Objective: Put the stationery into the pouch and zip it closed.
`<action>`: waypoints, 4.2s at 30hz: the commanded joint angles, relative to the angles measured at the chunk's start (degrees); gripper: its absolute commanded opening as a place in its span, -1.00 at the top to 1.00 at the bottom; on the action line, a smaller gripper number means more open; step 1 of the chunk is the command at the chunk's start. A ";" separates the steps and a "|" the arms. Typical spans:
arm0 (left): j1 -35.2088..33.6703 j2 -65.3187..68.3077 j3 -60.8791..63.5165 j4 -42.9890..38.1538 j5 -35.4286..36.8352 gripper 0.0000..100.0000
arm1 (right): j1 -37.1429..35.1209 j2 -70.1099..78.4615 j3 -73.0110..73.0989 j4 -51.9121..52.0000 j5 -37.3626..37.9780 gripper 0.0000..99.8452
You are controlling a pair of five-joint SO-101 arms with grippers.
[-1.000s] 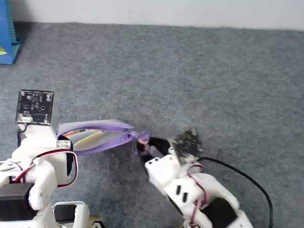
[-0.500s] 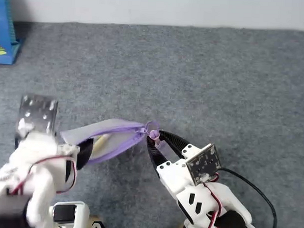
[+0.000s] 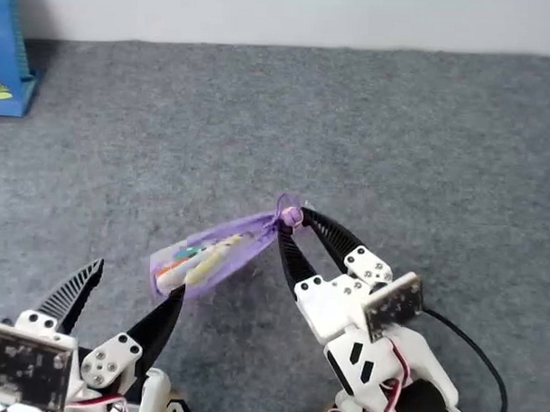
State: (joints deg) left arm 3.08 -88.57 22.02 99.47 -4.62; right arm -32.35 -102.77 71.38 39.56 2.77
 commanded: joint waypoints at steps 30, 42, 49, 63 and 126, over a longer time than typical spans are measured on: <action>0.88 2.73 29.23 -29.63 2.55 0.38 | -4.53 -0.75 -23.91 31.43 3.34 0.98; 8.26 16.79 18.15 -21.71 2.99 0.38 | 7.16 -0.84 -26.11 41.19 8.62 0.98; 24.53 16.88 12.70 -13.27 5.71 0.38 | 14.11 -0.84 -23.91 44.35 8.62 0.98; 17.14 16.97 24.48 -27.87 6.15 0.38 | 30.29 -0.22 -21.71 51.56 13.89 0.98; 28.31 17.32 43.21 -48.18 14.33 0.38 | 2.59 -1.19 -30.77 50.33 -3.25 0.98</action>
State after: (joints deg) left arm 35.08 -72.04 65.54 52.62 11.21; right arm -29.19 -104.00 43.52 90.02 -0.04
